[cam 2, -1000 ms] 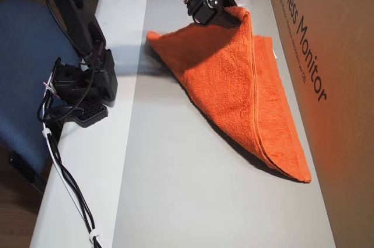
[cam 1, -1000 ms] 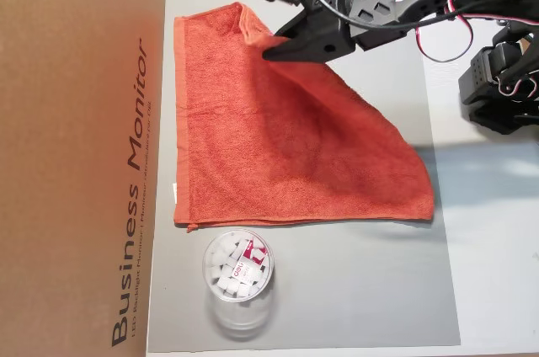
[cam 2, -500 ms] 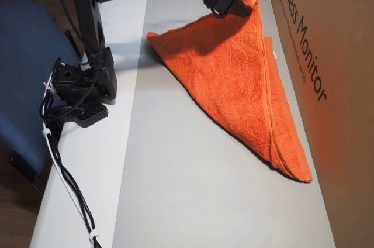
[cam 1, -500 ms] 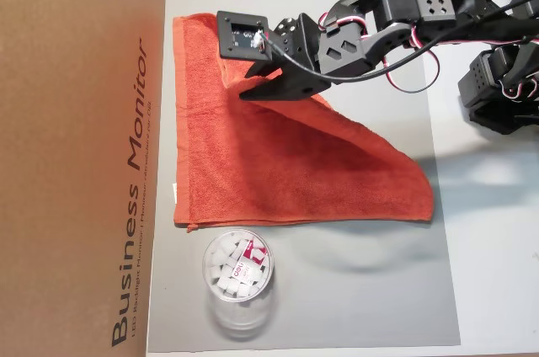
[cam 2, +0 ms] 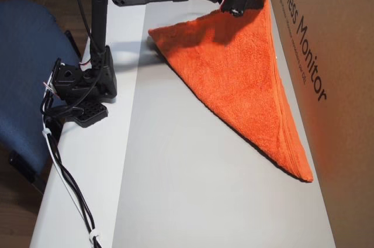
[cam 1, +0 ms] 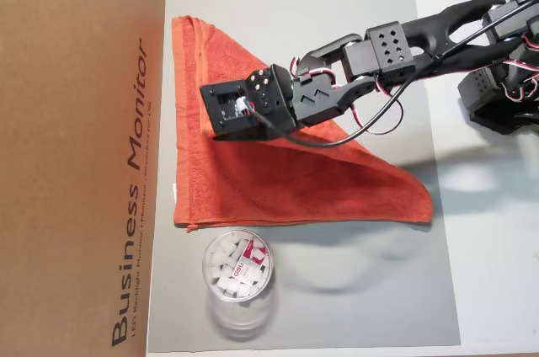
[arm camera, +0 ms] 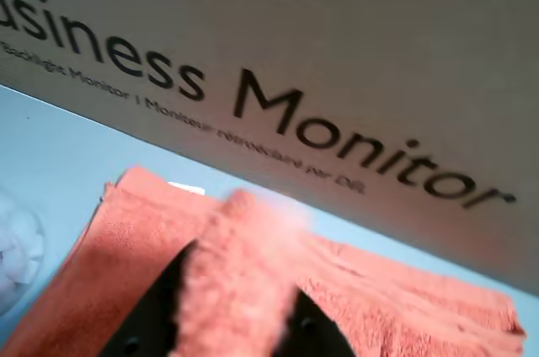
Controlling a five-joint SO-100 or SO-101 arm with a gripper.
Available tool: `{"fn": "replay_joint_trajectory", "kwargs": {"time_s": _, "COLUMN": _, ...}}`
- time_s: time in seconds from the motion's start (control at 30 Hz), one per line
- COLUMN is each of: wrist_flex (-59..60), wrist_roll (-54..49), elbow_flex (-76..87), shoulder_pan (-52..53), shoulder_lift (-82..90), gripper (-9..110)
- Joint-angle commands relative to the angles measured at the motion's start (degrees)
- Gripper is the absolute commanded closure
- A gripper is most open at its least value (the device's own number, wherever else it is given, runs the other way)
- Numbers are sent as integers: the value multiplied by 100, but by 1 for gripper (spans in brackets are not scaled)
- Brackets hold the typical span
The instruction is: Fold the blanket.
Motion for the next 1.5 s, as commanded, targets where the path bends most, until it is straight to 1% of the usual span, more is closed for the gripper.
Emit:
{"fn": "replay_joint_trajectory", "kwargs": {"time_s": 0.0, "wrist_flex": -448, "wrist_roll": -255, "elbow_flex": -343, "shoulder_pan": -202, "shoulder_lift": -70, "gripper": 101}}
{"fn": "replay_joint_trajectory", "kwargs": {"time_s": 0.13, "wrist_flex": -712, "wrist_roll": -439, "elbow_flex": -343, "shoulder_pan": -387, "shoulder_lift": -308, "gripper": 101}}
{"fn": "replay_joint_trajectory", "kwargs": {"time_s": 0.33, "wrist_flex": -1020, "wrist_roll": -448, "elbow_flex": -431, "shoulder_pan": -431, "shoulder_lift": -624, "gripper": 101}}
{"fn": "replay_joint_trajectory", "kwargs": {"time_s": 0.63, "wrist_flex": -1020, "wrist_roll": -457, "elbow_flex": -1538, "shoulder_pan": -466, "shoulder_lift": -1661, "gripper": 101}}
{"fn": "replay_joint_trajectory", "kwargs": {"time_s": 0.77, "wrist_flex": -1020, "wrist_roll": -888, "elbow_flex": -1960, "shoulder_pan": -571, "shoulder_lift": -2109, "gripper": 101}}
{"fn": "replay_joint_trajectory", "kwargs": {"time_s": 1.17, "wrist_flex": -1046, "wrist_roll": -1002, "elbow_flex": -2338, "shoulder_pan": -686, "shoulder_lift": -2918, "gripper": 101}}
{"fn": "replay_joint_trajectory", "kwargs": {"time_s": 1.47, "wrist_flex": -1274, "wrist_roll": -1002, "elbow_flex": -2997, "shoulder_pan": -686, "shoulder_lift": -3621, "gripper": 101}}
